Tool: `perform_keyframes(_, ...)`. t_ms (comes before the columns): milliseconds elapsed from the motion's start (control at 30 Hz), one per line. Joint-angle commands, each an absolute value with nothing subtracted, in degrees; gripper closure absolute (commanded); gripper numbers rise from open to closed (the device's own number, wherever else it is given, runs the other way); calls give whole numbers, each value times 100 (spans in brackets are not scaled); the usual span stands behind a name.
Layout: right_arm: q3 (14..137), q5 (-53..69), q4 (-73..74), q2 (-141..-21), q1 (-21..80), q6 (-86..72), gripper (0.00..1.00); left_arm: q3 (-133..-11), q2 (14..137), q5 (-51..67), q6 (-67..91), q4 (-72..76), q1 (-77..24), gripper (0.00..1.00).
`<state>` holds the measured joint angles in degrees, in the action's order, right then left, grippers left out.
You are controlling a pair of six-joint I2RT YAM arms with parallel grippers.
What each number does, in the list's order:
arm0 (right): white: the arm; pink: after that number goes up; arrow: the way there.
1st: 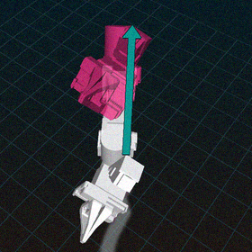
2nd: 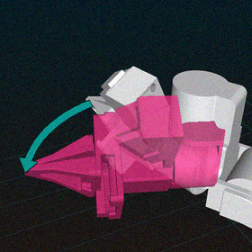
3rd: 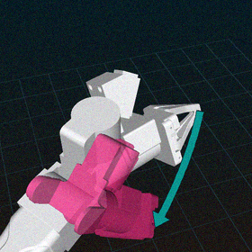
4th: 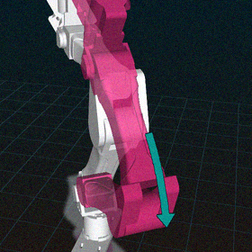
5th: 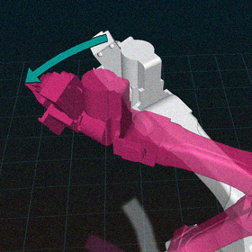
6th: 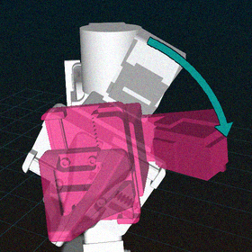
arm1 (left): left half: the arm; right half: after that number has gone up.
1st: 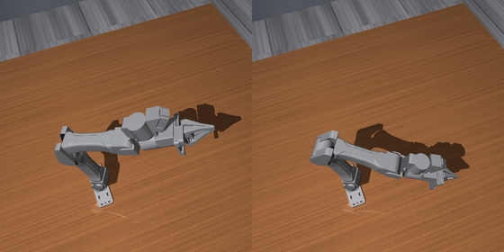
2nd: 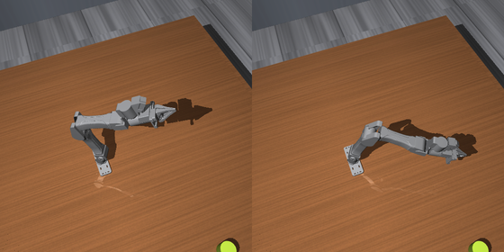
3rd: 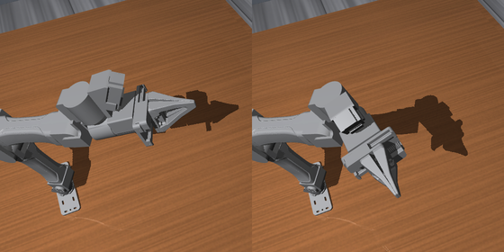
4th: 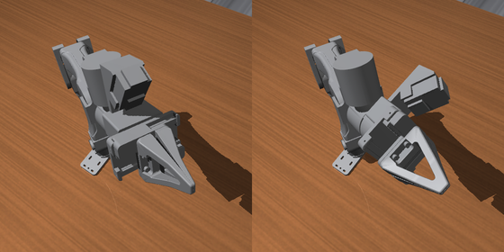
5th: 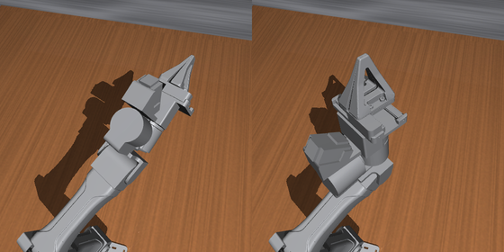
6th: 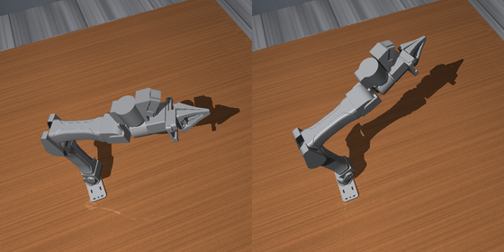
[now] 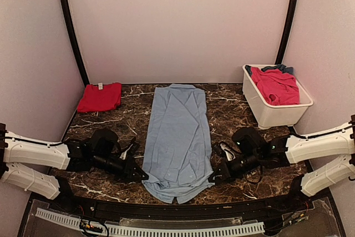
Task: Fold and stack the mixed laundry pile
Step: Fold the rectangle-folded shirt at the center of the board.
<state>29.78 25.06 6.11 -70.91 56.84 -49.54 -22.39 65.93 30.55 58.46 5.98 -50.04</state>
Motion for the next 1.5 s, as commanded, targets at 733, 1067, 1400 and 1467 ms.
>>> perform_keyframes(733, 5429, 3189, 910, -8494, 3383, -2777, 100, -4765, 8521, 3356, 4167, 554, -3268, 100)
perform_keyframes(1067, 6993, 3558, 679, -10231, 2519, -2294, 100, -6379, 10168, 3498, 3950, 790, -2427, 100)
perform_keyframes(1400, 8449, 3863, 585, -11848, 2290, -2272, 100, -7035, 11445, 3178, 4050, 1150, -2298, 100)
perform_keyframes(1467, 8500, 3833, 545, -11980, 2270, -2307, 100, -7104, 11583, 3122, 4008, 1151, -2288, 100)
